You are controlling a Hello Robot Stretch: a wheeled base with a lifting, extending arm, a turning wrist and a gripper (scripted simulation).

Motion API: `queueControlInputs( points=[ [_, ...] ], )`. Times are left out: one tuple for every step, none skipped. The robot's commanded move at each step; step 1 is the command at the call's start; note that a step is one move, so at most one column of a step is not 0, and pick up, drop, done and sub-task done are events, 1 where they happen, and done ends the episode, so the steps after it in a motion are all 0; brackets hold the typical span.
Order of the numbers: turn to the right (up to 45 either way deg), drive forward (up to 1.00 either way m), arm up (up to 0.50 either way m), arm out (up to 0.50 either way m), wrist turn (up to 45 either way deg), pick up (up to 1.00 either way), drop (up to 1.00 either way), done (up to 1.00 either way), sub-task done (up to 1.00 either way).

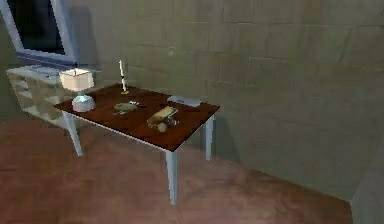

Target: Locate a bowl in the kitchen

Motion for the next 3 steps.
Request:
queueControlInputs(
  points=[
    [-45.0, 0.0, 0.0, 0.0, 0.0, 0.0, 0.0, 0.0, 0.0],
    [-45.0, 0.0, 0.0, 0.0, 0.0, 0.0, 0.0, 0.0, 0.0],
    [-45.0, 0.0, 0.0, 0.0, 0.0, 0.0, 0.0, 0.0, 0.0]
  ],
)
